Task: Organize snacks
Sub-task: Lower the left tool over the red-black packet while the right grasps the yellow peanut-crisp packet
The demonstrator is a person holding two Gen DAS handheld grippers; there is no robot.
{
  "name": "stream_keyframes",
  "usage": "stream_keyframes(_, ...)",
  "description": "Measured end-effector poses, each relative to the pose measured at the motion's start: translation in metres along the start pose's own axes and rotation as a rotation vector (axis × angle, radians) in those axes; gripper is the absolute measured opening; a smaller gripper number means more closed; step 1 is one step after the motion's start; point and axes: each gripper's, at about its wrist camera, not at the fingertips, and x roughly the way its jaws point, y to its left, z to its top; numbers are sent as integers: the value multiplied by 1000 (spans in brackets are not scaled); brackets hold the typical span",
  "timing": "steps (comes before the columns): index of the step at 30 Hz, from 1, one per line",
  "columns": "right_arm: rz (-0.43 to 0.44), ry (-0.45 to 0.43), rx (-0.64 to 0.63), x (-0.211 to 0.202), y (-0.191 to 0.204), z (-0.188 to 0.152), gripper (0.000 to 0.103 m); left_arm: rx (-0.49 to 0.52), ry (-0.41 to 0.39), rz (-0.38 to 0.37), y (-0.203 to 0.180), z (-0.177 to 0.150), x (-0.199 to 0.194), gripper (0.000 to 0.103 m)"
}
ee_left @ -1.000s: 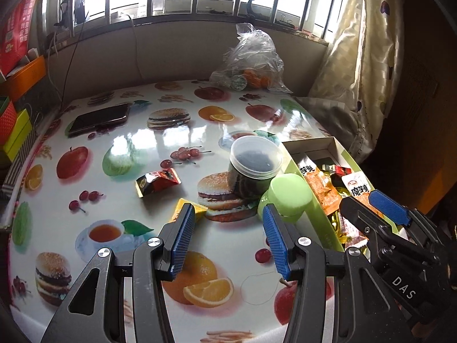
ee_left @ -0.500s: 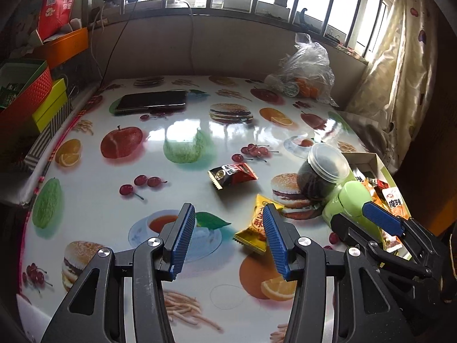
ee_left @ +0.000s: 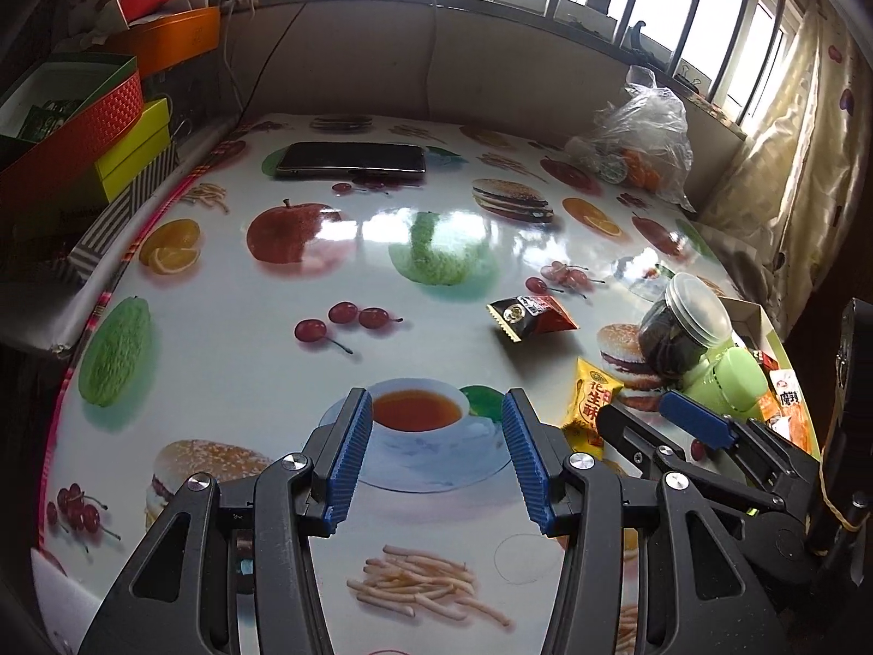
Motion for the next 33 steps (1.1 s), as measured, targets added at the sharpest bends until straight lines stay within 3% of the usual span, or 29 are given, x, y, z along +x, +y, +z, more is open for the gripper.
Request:
stream_keyframes(15, -68, 48, -27, 37, 12, 3, 59, -19, 23, 5, 17, 2, 13, 51)
stream_keyframes(23, -81, 32, -37, 36, 5, 2, 41, 4, 39, -11, 13, 8, 26, 51)
stream_keyframes(25, -86, 29, -50, 36, 6, 1, 30, 12, 44, -11, 11, 11, 30, 51)
stream_keyframes(33, -70, 28, -69, 29, 4, -5, 26, 79, 64, -65, -8, 25, 52, 51)
